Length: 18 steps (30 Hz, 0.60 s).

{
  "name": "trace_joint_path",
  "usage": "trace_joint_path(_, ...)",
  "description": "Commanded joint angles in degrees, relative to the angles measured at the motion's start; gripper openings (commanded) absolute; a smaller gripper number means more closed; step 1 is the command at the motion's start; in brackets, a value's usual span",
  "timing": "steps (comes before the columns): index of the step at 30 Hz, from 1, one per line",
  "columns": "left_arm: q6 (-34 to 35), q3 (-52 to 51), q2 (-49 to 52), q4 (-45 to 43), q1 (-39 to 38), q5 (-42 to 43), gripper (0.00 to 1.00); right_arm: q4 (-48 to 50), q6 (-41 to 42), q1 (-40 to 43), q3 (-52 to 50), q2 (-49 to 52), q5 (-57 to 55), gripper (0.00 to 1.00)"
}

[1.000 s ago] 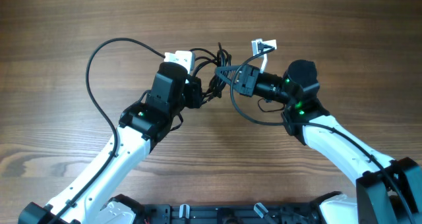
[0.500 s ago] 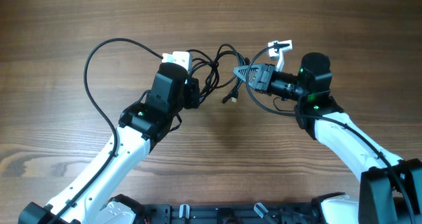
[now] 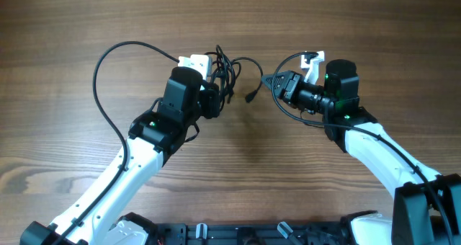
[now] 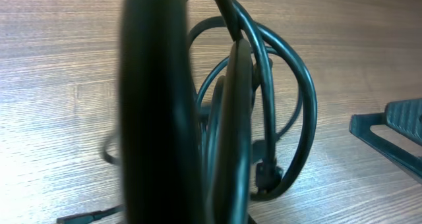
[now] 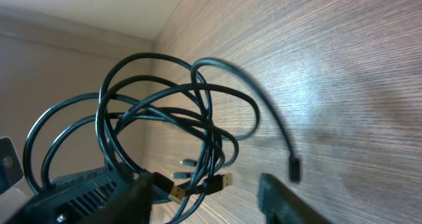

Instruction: Untangle cables

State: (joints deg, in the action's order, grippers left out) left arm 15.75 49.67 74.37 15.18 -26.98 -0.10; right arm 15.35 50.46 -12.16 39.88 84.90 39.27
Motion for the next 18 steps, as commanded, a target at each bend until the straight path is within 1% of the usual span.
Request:
trace_joint_path(1,-0.50,0.24,-0.13,-0.76,0.31,0.74,0.04,-0.24,-0.98,0.24,0.50,0.09,-1.79,0.58)
trace_joint_path(5,-0.50,0.24,-0.13,-0.76,0.31,0.74,0.04,-0.63,-1.01,0.24,0.50,0.09,-1.75,0.64)
trace_joint_path(7,-0.50,0.24,-0.13,-0.76,0.31,0.72,0.04,0.13,-2.08,0.24,0.50,0.09,0.52,0.70)
trace_joint_path(8,-0.50,0.24,-0.11,-0.76,0.31,0.72,0.04,1.27,-2.93,0.24,0.50,0.09,2.58,0.71)
trace_joint_path(10,-0.50,0.24,-0.11,-0.79,0.31,0.70,0.04,5.97,-4.76,0.15,0.50,0.09,9.18,0.77)
trace_joint_path(12,-0.52,0.24,-0.11,-0.79,0.31,0.72,0.04,11.13,-6.73,-0.07,0.50,0.09,14.84,0.79)
trace_joint_path(15,-0.61,0.24,-0.11,-0.76,-0.04,1.62,0.04,14.53,-8.63,-1.42,0.50,0.09,17.05,0.81)
trace_joint_path(16,-2.12,0.24,-0.11,-0.83,-0.26,3.61,0.04,14.34,-8.94,-1.90,0.50,0.09,16.02,0.82)
trace_joint_path(17,-5.60,0.24,-0.11,-0.79,-0.61,7.10,0.04,14.32,-8.90,-2.45,0.50,0.09,15.06,0.82)
trace_joint_path(18,-7.74,0.24,-0.11,-0.76,-0.90,8.76,0.04,14.32,-8.87,-2.67,0.50,0.09,14.27,0.84)
